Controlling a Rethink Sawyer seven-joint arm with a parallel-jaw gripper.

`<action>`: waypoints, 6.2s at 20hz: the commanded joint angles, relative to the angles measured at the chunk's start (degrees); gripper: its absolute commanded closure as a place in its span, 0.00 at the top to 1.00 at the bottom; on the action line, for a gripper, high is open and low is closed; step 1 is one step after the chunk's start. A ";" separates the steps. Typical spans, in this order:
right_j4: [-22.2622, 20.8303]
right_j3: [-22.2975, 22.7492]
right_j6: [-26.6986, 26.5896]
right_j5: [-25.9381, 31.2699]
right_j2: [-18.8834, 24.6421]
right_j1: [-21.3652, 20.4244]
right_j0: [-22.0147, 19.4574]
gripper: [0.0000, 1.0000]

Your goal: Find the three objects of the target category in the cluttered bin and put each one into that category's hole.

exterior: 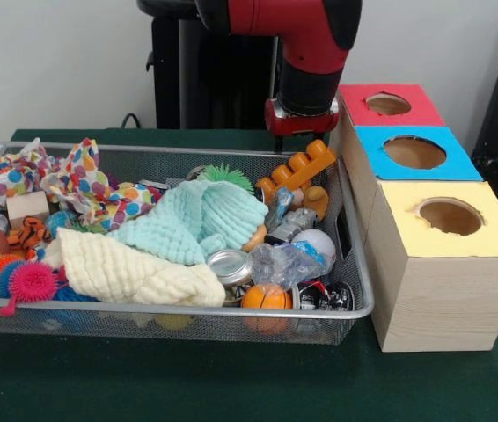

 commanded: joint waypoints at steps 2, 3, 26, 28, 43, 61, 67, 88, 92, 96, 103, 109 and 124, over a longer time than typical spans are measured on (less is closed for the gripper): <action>2.69 -9.66 3.09 10.22 5.96 1.34 -2.37 1.00; 2.67 -9.92 3.04 10.76 6.10 1.32 -2.52 1.00; -0.57 -6.09 9.20 1.83 5.25 3.99 -1.95 1.00; -1.26 -1.85 11.72 -2.80 4.08 3.88 -0.70 1.00; -0.95 16.86 13.93 -25.81 -1.88 5.79 3.61 1.00; 1.19 36.89 10.99 -17.50 -2.21 -19.14 0.76 1.00; 5.14 36.82 7.19 0.02 -1.04 -35.68 1.28 1.00; 10.30 33.34 4.79 5.92 5.19 -39.67 -1.20 1.00; 8.70 29.82 5.00 4.49 6.55 -38.37 -0.28 1.00; 8.33 27.56 4.86 4.03 7.54 -35.98 -0.28 1.00; 7.48 23.69 6.39 5.57 6.87 -33.94 1.49 1.00; 7.28 21.39 6.91 6.75 6.03 -32.76 2.71 1.00; 8.70 13.78 7.30 14.01 5.50 -29.89 4.44 1.00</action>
